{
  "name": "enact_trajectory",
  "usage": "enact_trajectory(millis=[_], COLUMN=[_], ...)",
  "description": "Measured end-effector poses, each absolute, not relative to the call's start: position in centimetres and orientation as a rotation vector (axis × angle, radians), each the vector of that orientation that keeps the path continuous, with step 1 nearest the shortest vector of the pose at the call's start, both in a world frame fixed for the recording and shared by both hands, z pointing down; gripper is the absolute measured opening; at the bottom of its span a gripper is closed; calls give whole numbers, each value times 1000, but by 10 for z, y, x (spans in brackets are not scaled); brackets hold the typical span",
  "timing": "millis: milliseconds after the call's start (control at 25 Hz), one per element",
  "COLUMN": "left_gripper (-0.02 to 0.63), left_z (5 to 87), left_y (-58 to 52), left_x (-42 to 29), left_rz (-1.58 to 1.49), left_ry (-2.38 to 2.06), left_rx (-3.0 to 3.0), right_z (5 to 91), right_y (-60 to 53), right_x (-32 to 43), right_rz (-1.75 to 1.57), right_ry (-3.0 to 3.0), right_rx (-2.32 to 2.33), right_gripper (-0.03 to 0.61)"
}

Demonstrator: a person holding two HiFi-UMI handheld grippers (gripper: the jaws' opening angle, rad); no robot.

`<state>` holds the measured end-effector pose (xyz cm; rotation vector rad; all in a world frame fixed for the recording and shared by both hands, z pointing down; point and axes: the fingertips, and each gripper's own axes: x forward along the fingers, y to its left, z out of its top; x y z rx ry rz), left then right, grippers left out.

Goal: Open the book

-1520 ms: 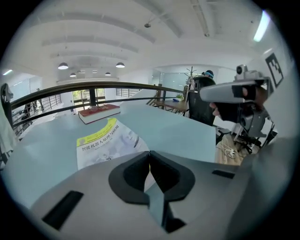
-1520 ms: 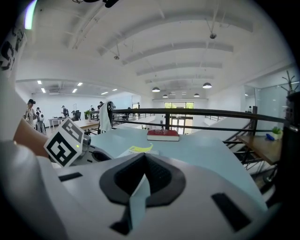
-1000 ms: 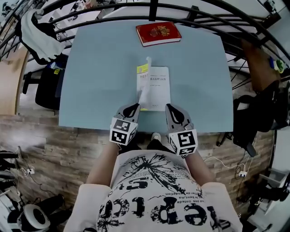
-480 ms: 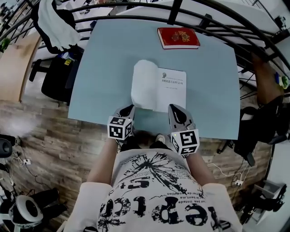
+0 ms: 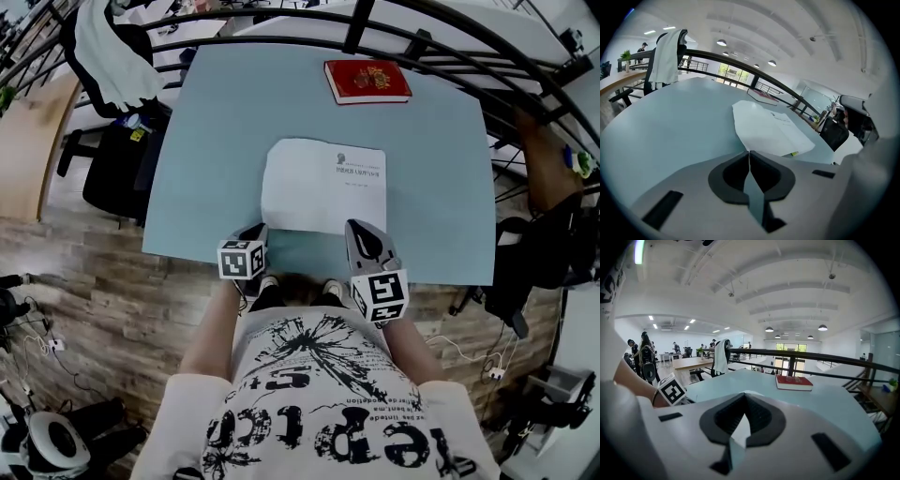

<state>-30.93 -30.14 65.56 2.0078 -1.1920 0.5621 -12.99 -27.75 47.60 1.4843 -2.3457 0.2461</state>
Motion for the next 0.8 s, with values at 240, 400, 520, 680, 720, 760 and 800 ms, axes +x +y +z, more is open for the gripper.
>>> enact_trajectory(millis=[240,400,520,680,720,760,800], left_gripper=[23,86,159,158,158,155,147], left_z=[669,669,661,639,630,620,609], left_y=[-304,-302,-303,-315,-319,-323,-326], left_x=[-308,-304,-308,-317,-318,-317,-315], left_rz=[621,657,676,716,717,711,698], left_ry=[-1211,-1204,-1227,-1328,-1349,-1363,-1371], left_rx=[1985,1986,2000,2047,2067,2089,2112], right_z=[479,480,479,474,472,468,465], right_y=[-275,-274,-277,-280,-281,-283,-284], right_x=[-126,-126,-127,-130,-131,-131,-132], right_rz=[249,255,256,242,233,222,210], right_ry=[-2325,-2317,-2322,-2340,-2347,-2356,-2367], right_rx=[1505,1511,1515,1513,1514,1513,1511], right_gripper=[9,9,9,8,9,9,9])
